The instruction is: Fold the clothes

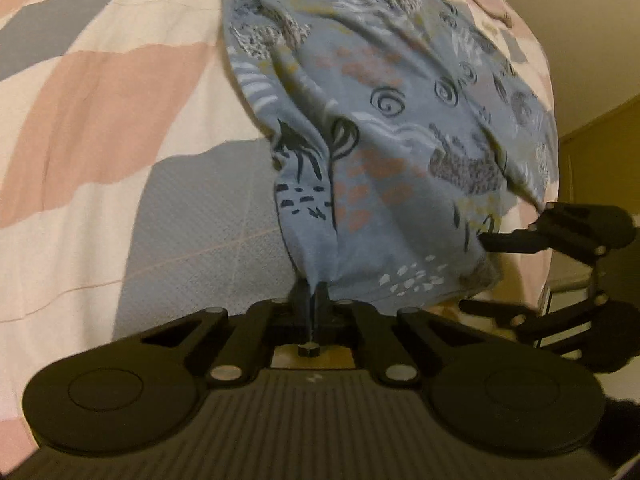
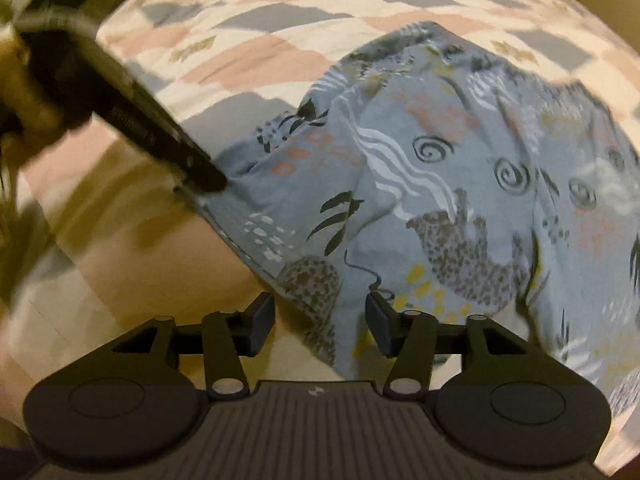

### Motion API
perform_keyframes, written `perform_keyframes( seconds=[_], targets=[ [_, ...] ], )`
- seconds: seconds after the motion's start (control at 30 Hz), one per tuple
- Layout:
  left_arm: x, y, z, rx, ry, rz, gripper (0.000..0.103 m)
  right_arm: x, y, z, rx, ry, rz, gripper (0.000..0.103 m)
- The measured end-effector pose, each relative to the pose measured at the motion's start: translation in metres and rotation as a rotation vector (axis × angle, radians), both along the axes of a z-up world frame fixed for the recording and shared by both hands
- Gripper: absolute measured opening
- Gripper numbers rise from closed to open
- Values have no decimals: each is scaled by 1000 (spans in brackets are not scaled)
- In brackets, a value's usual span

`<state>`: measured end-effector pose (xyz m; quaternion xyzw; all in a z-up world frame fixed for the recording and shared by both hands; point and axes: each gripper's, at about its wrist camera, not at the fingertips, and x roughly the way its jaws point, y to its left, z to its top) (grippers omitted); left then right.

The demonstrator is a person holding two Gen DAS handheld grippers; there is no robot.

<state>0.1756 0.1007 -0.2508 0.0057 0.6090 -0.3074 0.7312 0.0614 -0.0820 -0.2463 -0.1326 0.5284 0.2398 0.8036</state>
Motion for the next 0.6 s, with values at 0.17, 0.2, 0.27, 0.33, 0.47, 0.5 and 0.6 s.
perform_keyframes(
  seconds=[0.17, 0.2, 0.27, 0.33, 0.47, 0.5, 0.6],
  targets=[
    [-11, 48, 36, 40, -85, 122, 0, 4, 15, -2, 21, 7, 58, 56],
    [-12, 59, 37, 47, -75, 149, 0, 3, 18, -2, 28, 11, 63, 56],
    [-14, 72, 32, 61, -46, 168, 0, 1, 24, -2, 41, 22, 70, 57],
    [-16, 67, 27, 72, -43, 145, 0, 1, 22, -2, 49, 38, 55, 57],
    [-12, 59, 18, 96, -31, 167, 3, 2, 4, 1, 41, 53, 1, 64],
    [-12, 58, 17, 106, -32, 171, 6, 3, -5, 1, 35, 58, -24, 65],
    [-10, 58, 16, 161, -44, 165, 15, 4, -34, 2, 3, 61, -98, 65]
  ],
)
